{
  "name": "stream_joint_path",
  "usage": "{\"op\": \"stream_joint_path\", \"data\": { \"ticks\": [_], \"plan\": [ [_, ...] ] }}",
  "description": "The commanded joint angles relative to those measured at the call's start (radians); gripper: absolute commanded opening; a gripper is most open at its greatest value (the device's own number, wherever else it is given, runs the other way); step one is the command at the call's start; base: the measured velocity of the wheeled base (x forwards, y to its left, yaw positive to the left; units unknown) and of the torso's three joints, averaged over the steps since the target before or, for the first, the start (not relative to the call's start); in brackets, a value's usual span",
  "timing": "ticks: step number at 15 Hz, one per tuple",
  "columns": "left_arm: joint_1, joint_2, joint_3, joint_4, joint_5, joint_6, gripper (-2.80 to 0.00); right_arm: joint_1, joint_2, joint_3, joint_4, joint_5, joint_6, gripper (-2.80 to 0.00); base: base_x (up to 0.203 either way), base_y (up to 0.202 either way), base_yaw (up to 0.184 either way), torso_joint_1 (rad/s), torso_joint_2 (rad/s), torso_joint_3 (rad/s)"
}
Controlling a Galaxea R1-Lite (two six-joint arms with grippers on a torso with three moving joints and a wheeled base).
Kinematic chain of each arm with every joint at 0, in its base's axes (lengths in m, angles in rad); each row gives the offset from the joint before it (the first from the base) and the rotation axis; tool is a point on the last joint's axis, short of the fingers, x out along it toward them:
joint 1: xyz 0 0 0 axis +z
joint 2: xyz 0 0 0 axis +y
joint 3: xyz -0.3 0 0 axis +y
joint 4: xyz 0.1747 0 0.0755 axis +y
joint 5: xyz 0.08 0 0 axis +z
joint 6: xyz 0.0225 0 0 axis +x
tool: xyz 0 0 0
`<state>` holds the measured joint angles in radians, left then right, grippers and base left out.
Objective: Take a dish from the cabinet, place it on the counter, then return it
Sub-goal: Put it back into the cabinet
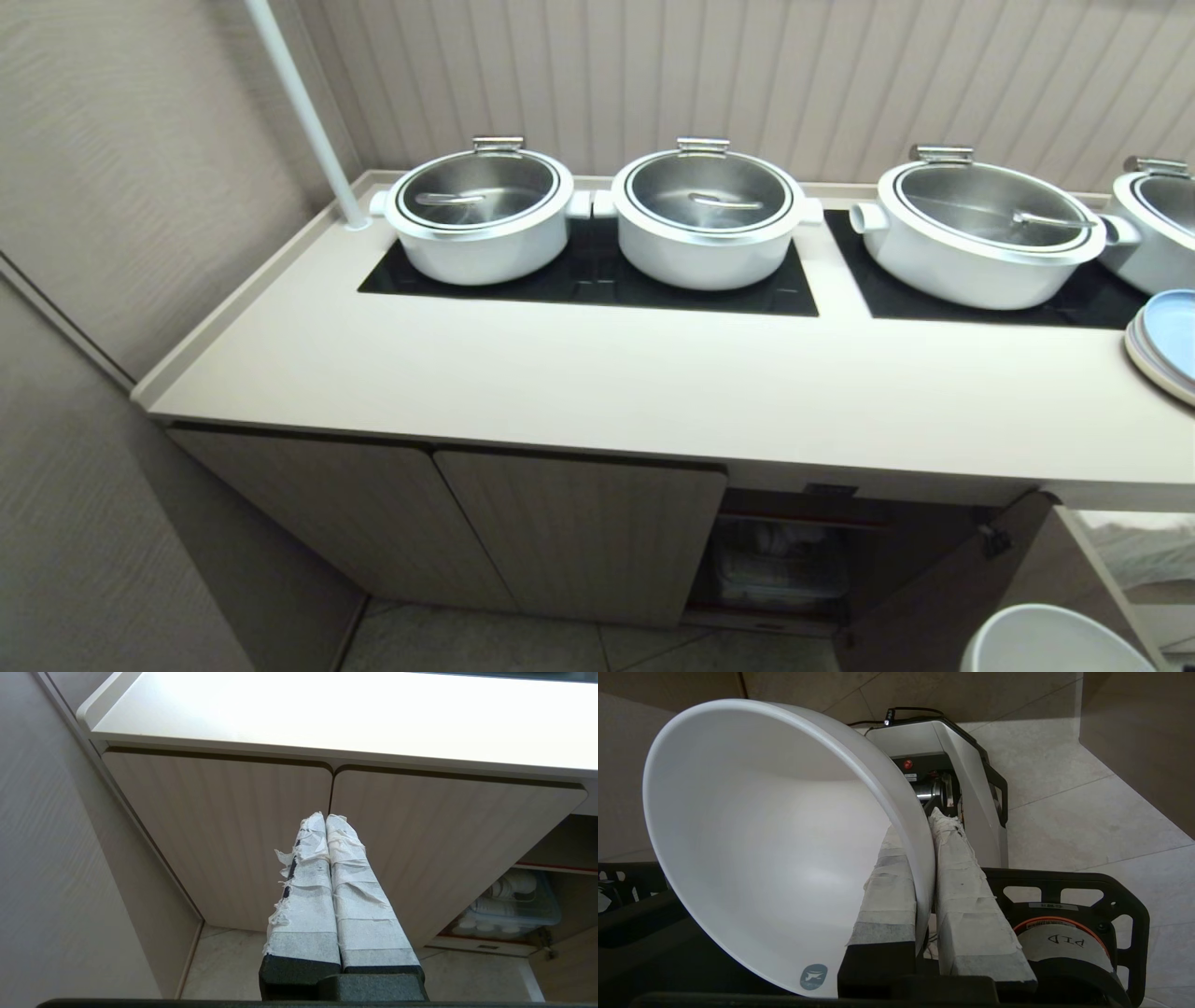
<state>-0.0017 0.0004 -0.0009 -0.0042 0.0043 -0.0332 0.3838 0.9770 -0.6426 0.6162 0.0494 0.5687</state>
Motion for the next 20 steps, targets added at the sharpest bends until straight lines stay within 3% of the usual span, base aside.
{"op": "stream_joint_path", "data": {
  "ticks": [1,20],
  "plan": [
    [0.000,0.000,0.000,0.000,0.001,-0.001,-2.80,0.001,0.009,0.000,0.002,0.001,0.003,-2.80,0.000,0.000,0.000,0.000,0.00,0.000],
    [0.000,0.000,0.001,0.000,0.001,-0.001,-2.80,0.017,0.034,-0.003,-0.003,0.001,0.014,-2.80,0.000,0.000,0.000,0.000,0.00,0.000]
  ]
}}
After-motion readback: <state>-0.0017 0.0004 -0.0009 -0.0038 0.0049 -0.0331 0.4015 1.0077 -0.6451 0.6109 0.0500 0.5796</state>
